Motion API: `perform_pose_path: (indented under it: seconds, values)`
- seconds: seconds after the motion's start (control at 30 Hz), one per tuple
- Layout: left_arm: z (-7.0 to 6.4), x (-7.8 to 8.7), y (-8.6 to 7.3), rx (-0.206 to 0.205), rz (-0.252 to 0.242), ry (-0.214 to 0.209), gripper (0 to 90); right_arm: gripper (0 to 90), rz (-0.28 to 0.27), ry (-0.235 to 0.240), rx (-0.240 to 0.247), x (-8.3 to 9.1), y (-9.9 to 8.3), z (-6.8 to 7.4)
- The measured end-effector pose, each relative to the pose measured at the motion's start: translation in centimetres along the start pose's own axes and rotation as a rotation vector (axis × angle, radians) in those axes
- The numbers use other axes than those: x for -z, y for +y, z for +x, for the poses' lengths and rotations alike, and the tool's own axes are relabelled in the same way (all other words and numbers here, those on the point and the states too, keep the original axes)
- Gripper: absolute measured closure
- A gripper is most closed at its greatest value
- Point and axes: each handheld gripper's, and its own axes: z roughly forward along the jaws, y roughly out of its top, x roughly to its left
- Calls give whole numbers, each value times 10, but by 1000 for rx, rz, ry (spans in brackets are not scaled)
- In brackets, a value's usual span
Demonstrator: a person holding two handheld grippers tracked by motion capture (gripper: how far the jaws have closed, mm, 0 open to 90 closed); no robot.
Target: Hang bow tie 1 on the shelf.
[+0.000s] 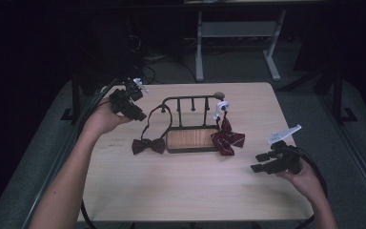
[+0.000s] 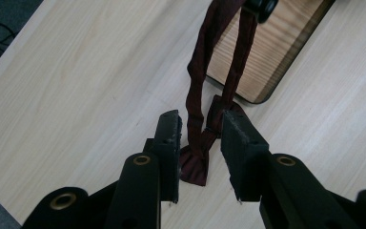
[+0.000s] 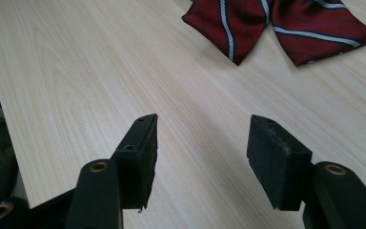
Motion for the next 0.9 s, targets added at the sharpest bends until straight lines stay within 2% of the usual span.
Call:
perform_pose_path:
  seconds: [0.47, 0.9]
  values:
    - [-5, 1, -23, 6, -19, -9, 620, 432, 0, -20, -10, 2, -2, -2]
    - [-14, -5, -33, 4, -36, -30, 580, 423, -2, -26, -21, 3, -3, -2]
